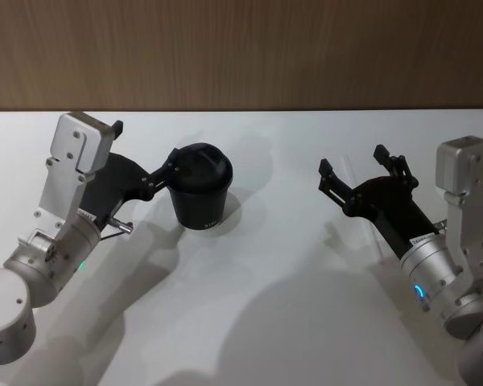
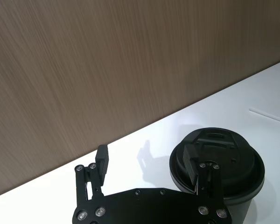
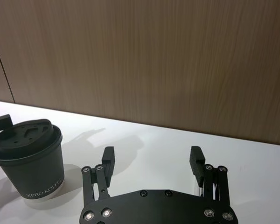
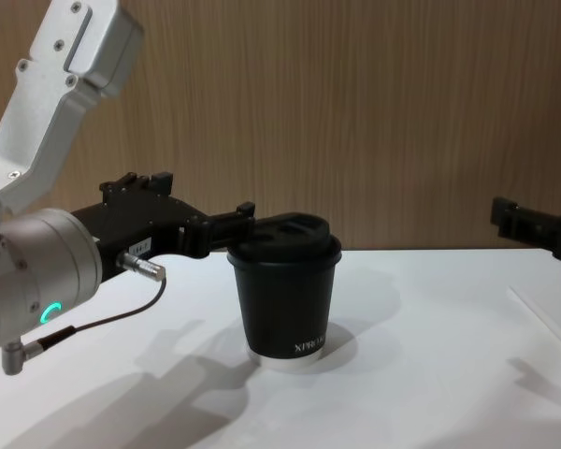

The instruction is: Pick up the straw with one hand, pass it to the other hand, and insert it into the cup.

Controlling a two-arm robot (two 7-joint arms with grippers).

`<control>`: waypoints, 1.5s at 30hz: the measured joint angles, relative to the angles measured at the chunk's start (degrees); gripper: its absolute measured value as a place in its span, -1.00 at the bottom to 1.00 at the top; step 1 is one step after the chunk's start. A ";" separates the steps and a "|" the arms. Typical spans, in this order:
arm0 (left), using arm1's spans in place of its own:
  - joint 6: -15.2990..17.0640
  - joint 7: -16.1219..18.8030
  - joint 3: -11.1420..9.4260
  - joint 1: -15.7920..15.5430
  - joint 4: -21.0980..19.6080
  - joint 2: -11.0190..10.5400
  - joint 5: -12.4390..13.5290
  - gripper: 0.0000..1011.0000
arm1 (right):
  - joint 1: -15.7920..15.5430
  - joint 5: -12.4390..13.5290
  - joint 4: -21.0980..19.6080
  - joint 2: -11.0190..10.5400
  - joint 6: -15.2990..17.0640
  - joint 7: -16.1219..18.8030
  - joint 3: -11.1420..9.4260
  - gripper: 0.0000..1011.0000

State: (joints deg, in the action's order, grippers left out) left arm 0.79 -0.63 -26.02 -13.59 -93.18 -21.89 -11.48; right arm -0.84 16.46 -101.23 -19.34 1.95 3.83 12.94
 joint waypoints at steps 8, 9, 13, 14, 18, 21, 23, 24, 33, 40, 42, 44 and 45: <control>0.00 0.00 0.00 0.00 0.00 0.00 0.00 0.98 | 0.00 0.00 0.00 0.00 0.00 0.00 0.00 0.98; 0.00 0.00 0.00 0.00 0.00 0.00 0.00 0.98 | 0.00 0.00 0.00 0.00 0.00 0.00 0.00 0.98; 0.00 0.00 0.00 0.00 0.00 0.00 0.00 0.98 | 0.00 0.00 0.00 0.00 0.00 0.00 0.00 0.98; 0.00 0.00 0.00 0.00 0.00 0.00 0.00 0.98 | 0.00 0.00 0.00 0.00 0.00 0.00 0.00 0.98; 0.00 0.00 0.00 0.00 0.00 0.00 0.00 0.98 | 0.00 0.00 0.00 0.00 0.00 0.00 0.00 0.98; 0.00 0.00 0.00 0.00 0.00 0.00 0.00 0.98 | 0.00 0.00 0.00 0.00 0.00 0.00 0.00 0.98; 0.00 0.00 0.00 0.00 0.00 0.00 0.00 0.98 | 0.00 0.00 0.00 0.00 0.00 0.00 0.00 0.98; 0.00 0.00 0.00 0.00 0.00 0.00 0.00 0.98 | 0.00 0.00 0.00 0.00 0.00 0.00 0.00 0.98; 0.00 0.00 0.00 0.00 0.00 0.00 0.00 0.98 | -0.16 -0.14 -0.17 0.03 0.07 -0.04 -0.09 0.98; 0.00 0.00 0.00 0.00 0.00 0.00 0.00 0.98 | -1.01 -0.91 -1.35 0.14 0.91 -0.96 -0.52 0.98; 0.00 0.00 0.00 0.00 0.00 0.00 0.00 0.98 | -1.19 -1.06 -1.61 0.16 1.12 -1.11 -0.58 0.98; 0.00 0.00 0.00 0.00 0.00 0.00 0.00 0.98 | -1.47 -1.25 -2.02 0.19 1.56 -1.40 -0.73 0.98; 0.00 0.00 0.00 0.00 0.00 0.00 0.00 0.98 | -1.62 -1.39 -2.27 0.20 1.85 -1.55 -0.79 0.98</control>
State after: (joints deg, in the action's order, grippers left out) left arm 0.80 -0.63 -26.02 -13.59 -93.18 -21.89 -11.48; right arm -2.46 15.07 -103.50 -19.14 3.80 2.28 12.14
